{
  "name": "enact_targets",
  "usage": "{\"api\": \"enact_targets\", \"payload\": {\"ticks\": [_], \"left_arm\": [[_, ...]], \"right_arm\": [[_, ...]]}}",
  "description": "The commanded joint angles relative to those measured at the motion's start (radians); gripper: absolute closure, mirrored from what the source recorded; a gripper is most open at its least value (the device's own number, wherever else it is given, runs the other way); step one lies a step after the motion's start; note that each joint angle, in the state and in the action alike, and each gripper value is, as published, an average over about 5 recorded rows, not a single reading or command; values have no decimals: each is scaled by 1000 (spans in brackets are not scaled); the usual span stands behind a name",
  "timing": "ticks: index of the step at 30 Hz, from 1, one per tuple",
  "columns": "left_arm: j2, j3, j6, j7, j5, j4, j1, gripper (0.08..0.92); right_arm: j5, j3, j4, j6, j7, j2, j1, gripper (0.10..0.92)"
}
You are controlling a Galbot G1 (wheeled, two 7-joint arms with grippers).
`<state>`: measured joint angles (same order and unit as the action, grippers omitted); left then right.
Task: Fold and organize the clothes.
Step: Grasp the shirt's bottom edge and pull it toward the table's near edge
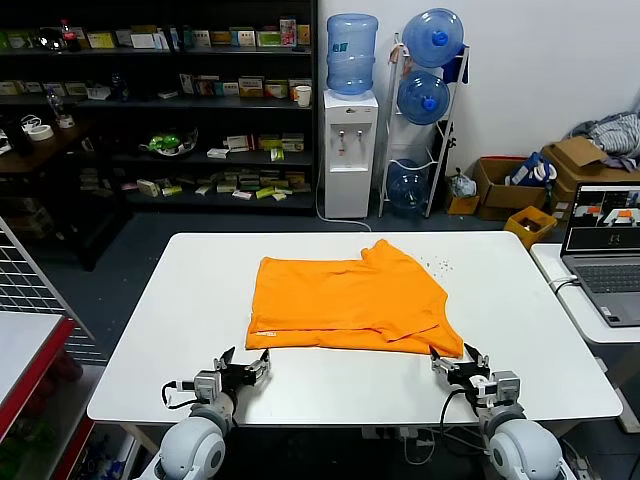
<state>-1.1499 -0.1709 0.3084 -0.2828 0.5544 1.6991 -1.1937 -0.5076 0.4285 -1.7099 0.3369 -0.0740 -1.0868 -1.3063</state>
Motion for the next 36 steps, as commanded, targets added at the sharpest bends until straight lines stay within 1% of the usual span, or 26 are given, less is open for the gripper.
{"api": "enact_targets", "payload": {"ticks": [1,9,17,21,23,25,29,32,36], "left_arm": [[3,5,19,-8,25,-4,26,200],[-8,13,15,-15,23,-14,40,300],[-27,26,8,-25,15,-34,56,523],[-32,29,1,-31,11,-39,58,636],[-30,29,-3,-36,10,-36,57,696],[-21,28,-5,-45,13,-22,50,757],[31,15,4,-65,55,63,13,866],[84,-6,23,-88,127,145,-28,906],[144,-38,41,-107,193,236,-93,906]], "right_arm": [[-14,1,-1,26,-9,2,1,315],[-18,-1,-2,34,-14,0,-4,548],[-19,2,-5,27,-19,-2,-5,782],[-22,3,-8,18,-24,-1,-8,879],[-30,4,-14,14,-33,2,-11,899],[-50,7,-32,15,-49,12,-22,900],[-114,21,-112,38,-84,61,-71,900],[-150,38,-177,56,-99,106,-126,900],[-176,61,-249,73,-112,132,-203,900]]}}
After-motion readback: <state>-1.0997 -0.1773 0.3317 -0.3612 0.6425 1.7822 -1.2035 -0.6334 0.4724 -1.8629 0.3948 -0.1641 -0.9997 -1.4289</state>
